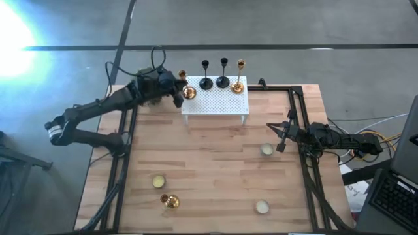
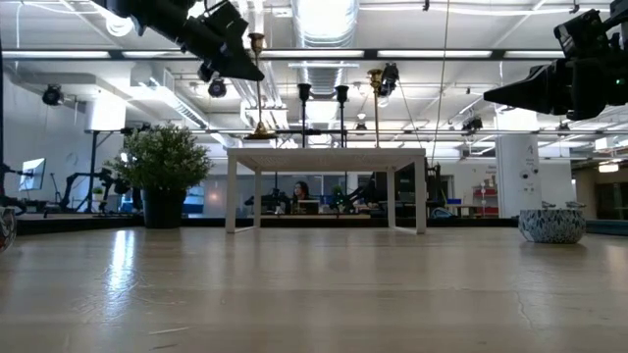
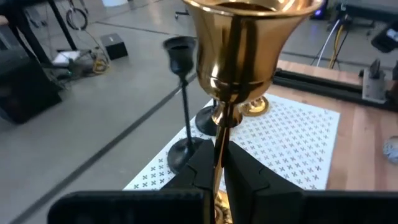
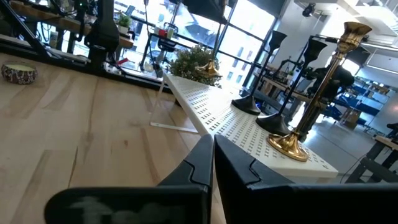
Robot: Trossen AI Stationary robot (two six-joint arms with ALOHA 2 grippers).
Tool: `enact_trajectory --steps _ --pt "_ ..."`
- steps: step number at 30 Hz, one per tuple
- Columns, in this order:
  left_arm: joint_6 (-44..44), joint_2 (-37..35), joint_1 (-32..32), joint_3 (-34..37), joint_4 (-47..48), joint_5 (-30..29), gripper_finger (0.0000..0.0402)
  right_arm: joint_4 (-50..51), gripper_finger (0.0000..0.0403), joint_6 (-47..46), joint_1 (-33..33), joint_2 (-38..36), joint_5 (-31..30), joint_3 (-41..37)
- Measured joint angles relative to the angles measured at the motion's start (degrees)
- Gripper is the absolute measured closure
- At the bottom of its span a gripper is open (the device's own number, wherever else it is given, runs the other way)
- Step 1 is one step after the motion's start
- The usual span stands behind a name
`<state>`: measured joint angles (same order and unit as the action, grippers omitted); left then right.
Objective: Pick & Place candle stick holders
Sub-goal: Put the top gold candle holder on the shelf
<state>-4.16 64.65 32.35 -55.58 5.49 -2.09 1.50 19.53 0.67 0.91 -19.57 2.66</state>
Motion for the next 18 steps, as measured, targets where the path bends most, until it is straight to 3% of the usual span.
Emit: enact_trajectory --steps 7,18 --pt "0.8 5.0 5.3 0.0 -0.7 5.6 0.0383 0.0 0.0394 0.0 0.0 0.0 0.0 0.0" --pt "0.4 12.4 7.3 -4.1 -4.1 7.2 0.0383 0.0 0.0394 0.0 0.0 0.0 0.0 0.0"
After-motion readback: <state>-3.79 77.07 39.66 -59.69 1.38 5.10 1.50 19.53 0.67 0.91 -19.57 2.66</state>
